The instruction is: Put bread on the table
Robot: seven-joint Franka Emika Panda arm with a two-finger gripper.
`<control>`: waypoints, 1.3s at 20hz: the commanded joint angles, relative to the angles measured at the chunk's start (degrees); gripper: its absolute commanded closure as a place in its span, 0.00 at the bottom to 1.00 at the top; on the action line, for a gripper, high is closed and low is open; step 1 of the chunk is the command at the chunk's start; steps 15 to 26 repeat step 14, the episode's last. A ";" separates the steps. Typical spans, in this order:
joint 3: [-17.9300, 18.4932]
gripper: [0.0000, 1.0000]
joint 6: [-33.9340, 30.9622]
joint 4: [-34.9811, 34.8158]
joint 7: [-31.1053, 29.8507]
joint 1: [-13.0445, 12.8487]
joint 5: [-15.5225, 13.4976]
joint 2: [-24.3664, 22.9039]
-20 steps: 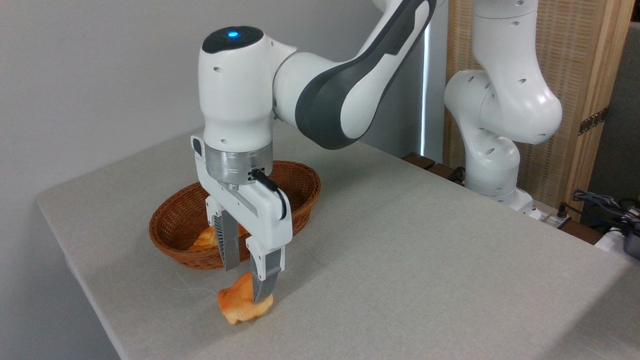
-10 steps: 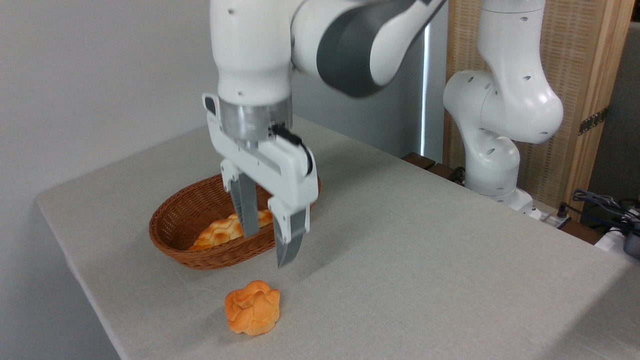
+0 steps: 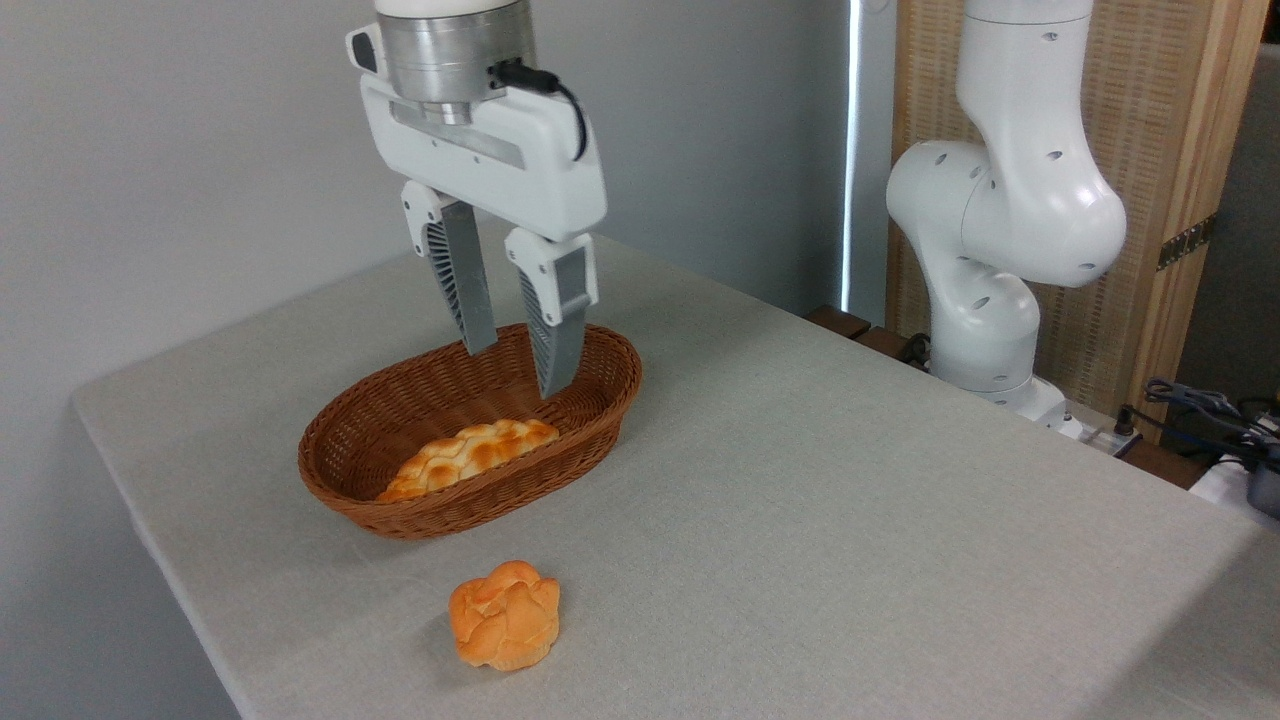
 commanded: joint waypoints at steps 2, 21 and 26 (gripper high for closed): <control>-1.94 0.00 -1.27 1.52 -0.12 0.22 2.93 1.73; -1.07 0.00 -1.35 2.66 -0.21 0.22 3.02 2.08; -1.07 0.00 -1.35 2.66 -0.21 0.22 3.02 2.08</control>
